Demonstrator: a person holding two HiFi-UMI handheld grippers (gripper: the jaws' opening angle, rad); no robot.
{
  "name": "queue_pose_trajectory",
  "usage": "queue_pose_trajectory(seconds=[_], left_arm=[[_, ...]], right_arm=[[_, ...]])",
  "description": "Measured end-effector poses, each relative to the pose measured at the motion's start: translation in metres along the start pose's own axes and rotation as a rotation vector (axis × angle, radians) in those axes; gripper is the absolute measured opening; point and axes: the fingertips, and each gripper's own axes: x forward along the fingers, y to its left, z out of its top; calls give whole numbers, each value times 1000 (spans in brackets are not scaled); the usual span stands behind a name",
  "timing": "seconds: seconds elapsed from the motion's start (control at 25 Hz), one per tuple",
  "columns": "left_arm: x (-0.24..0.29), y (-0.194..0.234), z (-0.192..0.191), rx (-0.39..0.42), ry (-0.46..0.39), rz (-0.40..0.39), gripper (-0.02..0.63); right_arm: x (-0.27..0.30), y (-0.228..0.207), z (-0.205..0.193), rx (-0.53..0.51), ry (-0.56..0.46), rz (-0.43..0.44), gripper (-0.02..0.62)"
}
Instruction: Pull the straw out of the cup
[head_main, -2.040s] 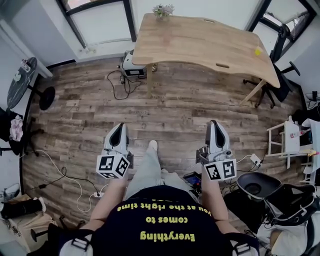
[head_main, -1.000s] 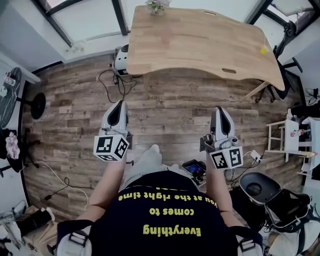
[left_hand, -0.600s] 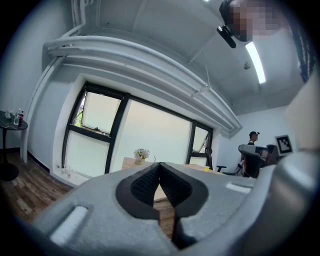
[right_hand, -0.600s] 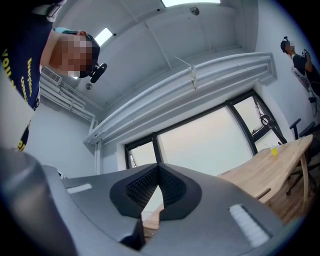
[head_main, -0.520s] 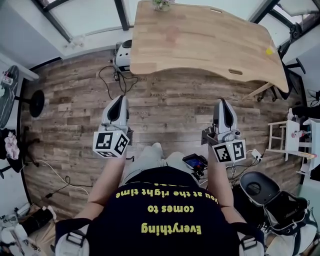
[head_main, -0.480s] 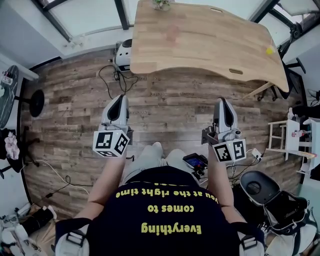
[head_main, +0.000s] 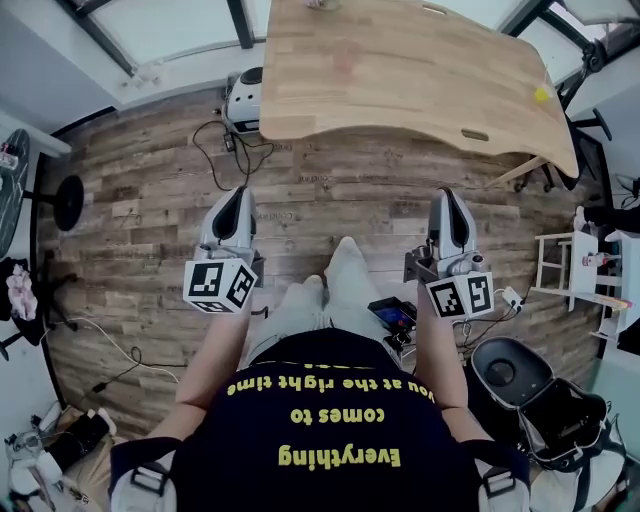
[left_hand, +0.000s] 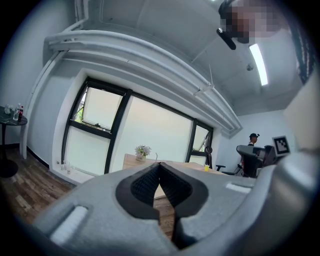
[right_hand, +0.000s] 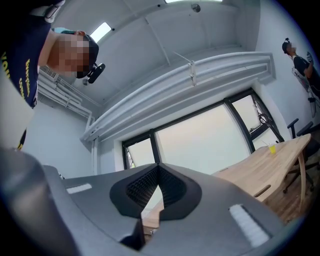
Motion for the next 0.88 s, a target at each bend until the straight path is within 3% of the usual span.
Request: queue_pose_trajectory(seconds=[0.44,0.88], left_arm=[[11,16,1,-4,-3,37,0],[60,14,5,-7,6,65,0]], right_arm=[[34,-2,-6,11,-3,38,6],[78,-44,-7,44,10,57,6]])
